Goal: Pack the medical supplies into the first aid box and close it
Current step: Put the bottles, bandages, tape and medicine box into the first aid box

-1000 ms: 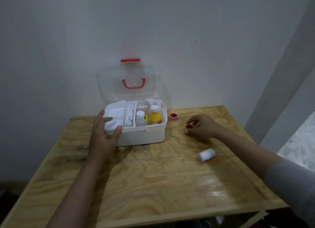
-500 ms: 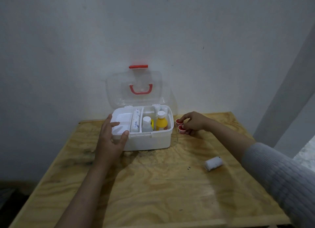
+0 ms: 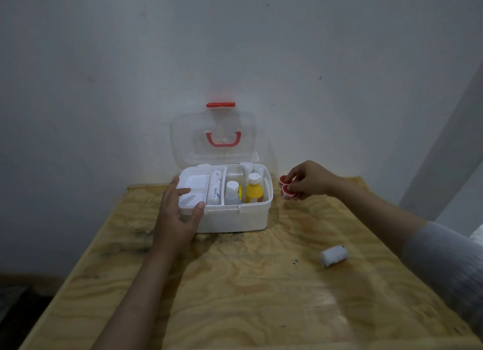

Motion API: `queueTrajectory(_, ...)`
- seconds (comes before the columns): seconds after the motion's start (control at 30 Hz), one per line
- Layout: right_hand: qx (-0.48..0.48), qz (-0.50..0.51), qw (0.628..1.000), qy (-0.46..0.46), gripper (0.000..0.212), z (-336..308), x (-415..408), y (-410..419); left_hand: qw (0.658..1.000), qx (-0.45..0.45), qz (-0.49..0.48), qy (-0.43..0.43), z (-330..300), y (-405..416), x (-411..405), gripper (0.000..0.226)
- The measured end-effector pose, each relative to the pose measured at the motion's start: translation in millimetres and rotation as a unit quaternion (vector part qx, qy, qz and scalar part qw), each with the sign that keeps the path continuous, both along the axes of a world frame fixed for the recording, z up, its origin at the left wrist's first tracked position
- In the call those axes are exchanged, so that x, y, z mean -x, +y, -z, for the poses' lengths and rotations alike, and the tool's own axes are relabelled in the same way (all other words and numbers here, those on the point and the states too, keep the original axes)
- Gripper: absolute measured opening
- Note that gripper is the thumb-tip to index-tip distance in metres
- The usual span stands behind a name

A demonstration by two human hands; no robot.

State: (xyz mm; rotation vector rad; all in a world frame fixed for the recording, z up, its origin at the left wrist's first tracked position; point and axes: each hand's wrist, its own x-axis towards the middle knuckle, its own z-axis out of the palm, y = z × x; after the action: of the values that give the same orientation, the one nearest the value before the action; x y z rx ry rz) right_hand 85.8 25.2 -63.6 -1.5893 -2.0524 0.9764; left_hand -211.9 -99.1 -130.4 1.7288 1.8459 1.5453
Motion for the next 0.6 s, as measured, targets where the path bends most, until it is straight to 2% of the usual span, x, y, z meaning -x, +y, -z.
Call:
queueTrajectory(0.17,-0.036,-0.017,0.998,0.055,0.021,-55,15,-17,1.000,-0.014,0.010,0.004,5,2,2,0.036)
queueTrajectory(0.27,-0.024,-0.038,0.995,0.088,0.020,-82,44,-30,1.000,-0.017,0.017,-0.001,7,3,4,0.037)
queueTrajectory(0.4,-0.012,-0.067,0.995,0.071,0.018,-95,100,-40,1.000,-0.002,0.014,-0.003,5,2,3,0.042)
queueTrajectory(0.6,-0.002,-0.053,0.999,0.005,0.021,-80,185,-31,0.997,0.044,0.021,-0.054,0,-3,0,0.081)
